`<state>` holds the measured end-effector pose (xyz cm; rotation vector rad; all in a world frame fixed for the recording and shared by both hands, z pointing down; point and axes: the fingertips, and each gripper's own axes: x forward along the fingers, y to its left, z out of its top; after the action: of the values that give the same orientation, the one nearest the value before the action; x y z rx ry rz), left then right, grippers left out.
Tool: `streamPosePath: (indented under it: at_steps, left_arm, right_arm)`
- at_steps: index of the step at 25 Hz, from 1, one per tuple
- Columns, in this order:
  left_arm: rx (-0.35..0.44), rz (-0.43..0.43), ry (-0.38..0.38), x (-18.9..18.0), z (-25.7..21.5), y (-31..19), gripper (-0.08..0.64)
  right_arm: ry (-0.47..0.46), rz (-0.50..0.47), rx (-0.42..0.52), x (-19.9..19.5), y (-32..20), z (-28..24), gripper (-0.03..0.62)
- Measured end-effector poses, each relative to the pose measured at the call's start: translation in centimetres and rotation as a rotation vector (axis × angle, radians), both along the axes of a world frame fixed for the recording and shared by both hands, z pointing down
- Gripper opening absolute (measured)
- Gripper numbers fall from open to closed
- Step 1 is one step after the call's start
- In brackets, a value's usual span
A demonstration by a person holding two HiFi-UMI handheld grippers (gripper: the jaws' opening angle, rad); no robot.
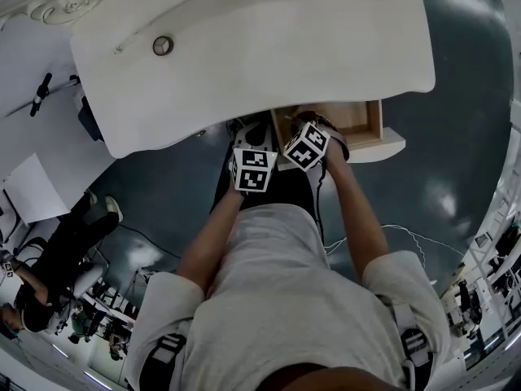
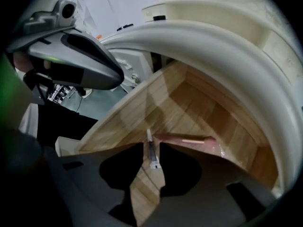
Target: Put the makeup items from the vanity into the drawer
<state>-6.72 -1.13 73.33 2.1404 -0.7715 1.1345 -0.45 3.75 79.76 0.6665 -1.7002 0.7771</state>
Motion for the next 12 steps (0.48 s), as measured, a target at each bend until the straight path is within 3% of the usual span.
streamPosePath:
  at_steps: [5, 8, 12]
  left_arm:
    - [0.02, -0.014, 0.015, 0.2, -1.5, -0.3, 0.006]
    - [0.044, -0.006, 0.026, 0.0, -2.9, -0.6, 0.006]
    - [0.148, 0.026, 0.032, -0.6, -5.5, -1.8, 0.006]
  right_arm:
    - [-0.039, 0.042, 0.035, 0.0, -1.0, -2.5, 0.112]
    - [-0.103, 0.11, 0.067, -0.8, -2.3, -5.3, 0.077]
    - [-0.18, 0.162, 0.159, -2.5, -4.8, -9.8, 0.035]
